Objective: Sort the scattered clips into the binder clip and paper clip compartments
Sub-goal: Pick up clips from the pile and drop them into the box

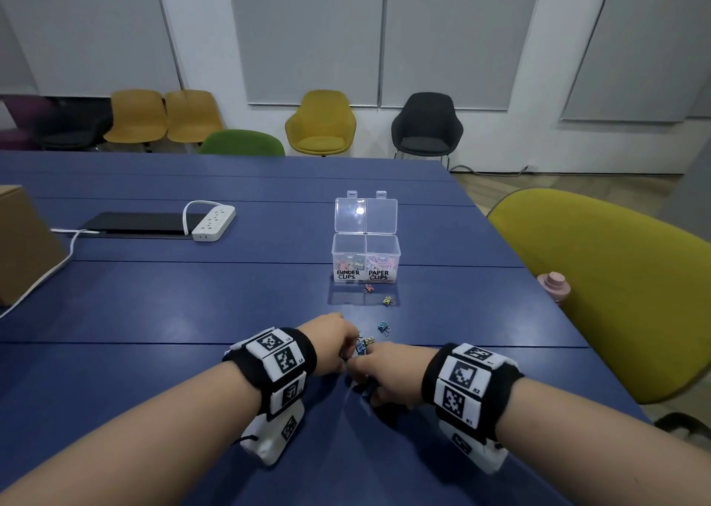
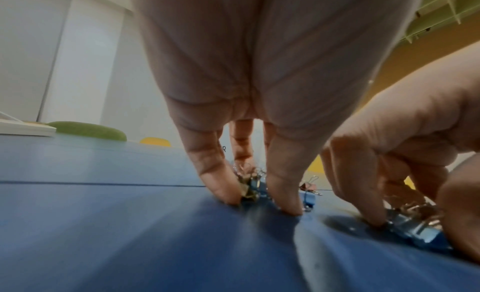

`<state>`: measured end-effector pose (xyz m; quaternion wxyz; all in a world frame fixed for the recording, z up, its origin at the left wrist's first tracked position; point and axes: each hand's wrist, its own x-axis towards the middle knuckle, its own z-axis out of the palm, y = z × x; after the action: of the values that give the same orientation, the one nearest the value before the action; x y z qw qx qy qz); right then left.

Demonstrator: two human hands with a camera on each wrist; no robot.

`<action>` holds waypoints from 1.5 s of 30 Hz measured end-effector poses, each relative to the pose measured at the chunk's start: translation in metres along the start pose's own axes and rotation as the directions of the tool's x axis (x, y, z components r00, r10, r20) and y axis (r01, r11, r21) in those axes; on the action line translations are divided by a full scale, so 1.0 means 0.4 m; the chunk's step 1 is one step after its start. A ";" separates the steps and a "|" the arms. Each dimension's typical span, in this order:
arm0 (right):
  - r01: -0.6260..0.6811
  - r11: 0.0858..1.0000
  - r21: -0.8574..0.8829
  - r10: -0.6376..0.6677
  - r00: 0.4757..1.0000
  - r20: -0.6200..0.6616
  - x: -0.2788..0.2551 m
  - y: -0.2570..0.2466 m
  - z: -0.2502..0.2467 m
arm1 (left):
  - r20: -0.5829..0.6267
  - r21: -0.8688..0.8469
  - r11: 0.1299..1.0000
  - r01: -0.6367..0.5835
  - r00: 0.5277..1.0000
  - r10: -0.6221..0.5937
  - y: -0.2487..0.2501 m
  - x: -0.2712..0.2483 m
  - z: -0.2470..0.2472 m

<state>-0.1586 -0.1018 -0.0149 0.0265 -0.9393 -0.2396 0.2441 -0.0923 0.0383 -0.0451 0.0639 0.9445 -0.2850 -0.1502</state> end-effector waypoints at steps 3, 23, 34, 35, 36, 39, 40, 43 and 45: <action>-0.015 1.000 0.014 0.015 1.000 0.015 0.005 0.004 -0.002 | -0.002 0.010 1.000 0.025 1.000 -0.025 -0.009 -0.004 -0.009; -0.107 0.993 0.040 0.102 0.989 0.108 0.024 0.043 -0.014 | 0.014 0.127 0.990 0.058 0.998 -0.060 -0.065 -0.008 -0.024; -0.104 0.804 0.585 0.126 0.992 0.004 0.031 0.114 0.013 | 0.064 -0.648 0.745 0.156 0.987 -0.151 -0.112 -0.018 -0.015; -0.086 0.695 0.714 0.134 0.991 -0.011 0.028 0.124 0.017 | 0.090 -0.833 0.529 0.159 0.984 -0.154 -0.116 -0.022 -0.013; -0.059 0.546 0.835 0.155 0.987 -0.031 0.024 0.132 0.022 | 0.110 -0.953 0.264 0.147 0.982 -0.151 -0.117 -0.027 -0.014; 0.073 -0.049 0.996 0.220 0.974 -0.061 0.017 0.150 0.034 | 0.122 -0.924 -0.374 0.081 0.989 -0.087 -0.111 -0.047 -0.030; 0.114 -0.217 0.969 0.209 0.976 -0.068 0.014 0.154 0.038 | 0.088 -0.864 -0.502 0.050 0.995 -0.053 -0.106 -0.054 -0.032; 0.179 -0.523 0.833 0.146 0.982 -0.119 0.019 0.157 0.048 | 0.004 -0.727 -0.686 0.035 0.999 0.046 -0.088 -0.070 -0.028; 0.181 -0.621 0.763 0.069 0.982 -0.177 0.033 0.160 0.051 | 0.037 -0.675 -0.734 0.073 0.997 0.066 -0.071 -0.070 -0.025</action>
<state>-0.1303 -0.1537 -0.0495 0.8873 -0.3815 0.0568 0.2529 -0.0964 0.0777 -0.0345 0.8911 0.2792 0.0389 -0.3555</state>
